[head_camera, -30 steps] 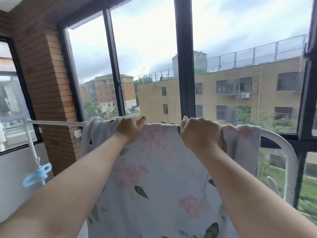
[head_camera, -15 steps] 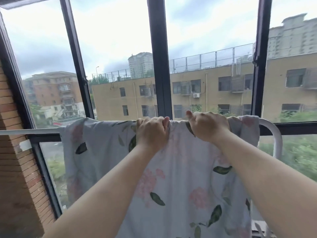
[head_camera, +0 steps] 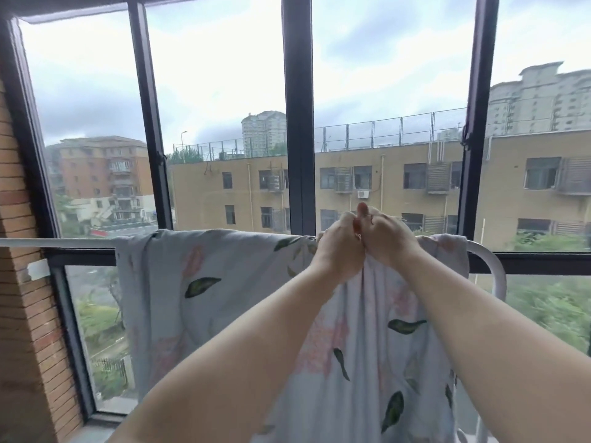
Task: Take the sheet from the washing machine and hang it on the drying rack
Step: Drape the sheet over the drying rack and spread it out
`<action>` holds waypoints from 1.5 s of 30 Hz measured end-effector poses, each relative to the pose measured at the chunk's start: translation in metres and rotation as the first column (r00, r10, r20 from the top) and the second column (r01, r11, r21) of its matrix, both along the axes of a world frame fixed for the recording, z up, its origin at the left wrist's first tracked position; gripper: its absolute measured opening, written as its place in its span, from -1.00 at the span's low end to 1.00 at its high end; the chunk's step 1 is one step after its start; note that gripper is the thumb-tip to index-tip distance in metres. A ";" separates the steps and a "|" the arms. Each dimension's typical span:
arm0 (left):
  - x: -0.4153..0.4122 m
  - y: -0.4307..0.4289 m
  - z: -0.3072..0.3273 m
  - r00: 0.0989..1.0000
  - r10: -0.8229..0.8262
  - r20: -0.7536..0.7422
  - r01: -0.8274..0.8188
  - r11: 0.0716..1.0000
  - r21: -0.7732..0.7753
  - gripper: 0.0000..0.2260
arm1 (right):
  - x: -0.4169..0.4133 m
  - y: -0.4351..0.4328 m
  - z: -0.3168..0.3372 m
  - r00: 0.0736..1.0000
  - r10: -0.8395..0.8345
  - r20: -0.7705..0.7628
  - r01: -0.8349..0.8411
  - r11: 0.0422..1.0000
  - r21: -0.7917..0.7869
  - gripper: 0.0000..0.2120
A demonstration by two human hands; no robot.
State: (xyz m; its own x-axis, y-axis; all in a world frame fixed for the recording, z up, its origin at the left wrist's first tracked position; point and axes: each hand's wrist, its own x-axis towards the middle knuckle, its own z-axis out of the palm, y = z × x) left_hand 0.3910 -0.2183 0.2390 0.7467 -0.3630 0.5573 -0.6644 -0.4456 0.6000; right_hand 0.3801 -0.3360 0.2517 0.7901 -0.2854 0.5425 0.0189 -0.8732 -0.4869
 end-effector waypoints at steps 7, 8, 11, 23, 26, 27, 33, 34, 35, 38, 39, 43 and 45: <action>0.045 0.072 0.008 0.909 0.206 0.363 -0.288 0.939 0.188 -0.85 | 0.003 -0.001 0.000 0.991 0.131 -0.006 -0.131 0.991 0.033 -0.41; 0.051 0.082 0.005 0.846 0.332 0.417 -0.457 0.854 0.248 -0.76 | 0.004 -0.002 -0.001 0.990 0.139 0.002 -0.139 0.989 0.043 -0.43; 0.056 0.094 -0.010 0.777 0.496 0.388 -0.628 0.654 0.421 -0.44 | 0.006 -0.002 0.001 0.986 0.160 0.034 -0.163 0.980 0.117 -0.44; 0.020 -0.016 -0.015 0.927 0.314 0.204 -0.346 0.926 0.150 -0.74 | 0.005 -0.031 0.006 0.982 0.148 0.119 -0.171 0.961 0.219 -0.35; 0.011 -0.029 -0.007 0.981 0.188 0.044 -0.190 0.980 0.055 -0.84 | 0.005 -0.033 0.008 0.985 0.131 0.112 -0.155 0.959 0.237 -0.34; 0.011 -0.026 -0.003 0.990 0.140 -0.004 -0.140 0.990 0.020 -0.83 | 0.004 -0.033 0.009 0.986 0.126 0.107 -0.149 0.957 0.248 -0.34; 0.042 0.061 0.008 0.961 0.135 0.239 -0.178 0.970 0.166 -0.82 | 0.009 -0.015 0.012 0.981 0.183 0.069 -0.195 0.951 0.239 -0.36; 0.049 0.080 0.009 0.925 0.228 0.303 -0.300 0.929 0.216 -0.74 | 0.012 -0.011 0.011 0.981 0.186 0.061 -0.195 0.956 0.217 -0.35; 0.056 0.095 0.008 0.884 0.324 0.338 -0.423 0.862 0.280 -0.64 | 0.013 -0.007 0.010 0.983 0.177 0.056 -0.185 0.964 0.190 -0.33; 0.065 0.114 -0.004 0.815 0.441 0.377 -0.577 0.685 0.446 -0.44 | 0.017 -0.001 0.007 0.985 0.167 0.045 -0.172 0.976 0.134 -0.33; 0.066 0.112 -0.010 0.804 0.440 0.400 -0.589 0.682 0.433 -0.43 | 0.017 0.000 0.006 0.985 0.168 0.037 -0.171 0.978 0.117 -0.33; 0.066 0.085 -0.019 0.779 0.469 0.416 -0.612 0.714 0.341 -0.43 | 0.018 -0.004 0.005 0.985 0.172 0.015 -0.172 0.983 0.069 -0.30; 0.065 0.069 -0.020 0.780 0.463 0.421 -0.607 0.723 0.330 -0.44 | 0.019 -0.009 0.003 0.985 0.170 0.018 -0.171 0.983 0.063 -0.27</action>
State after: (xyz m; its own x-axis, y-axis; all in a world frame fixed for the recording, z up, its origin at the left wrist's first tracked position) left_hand 0.4564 -0.1490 0.2186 0.7181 -0.2029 0.6657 -0.3391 -0.9373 0.0801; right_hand 0.3987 -0.3454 0.2550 0.8234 -0.1817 0.5375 0.1710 -0.8238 -0.5404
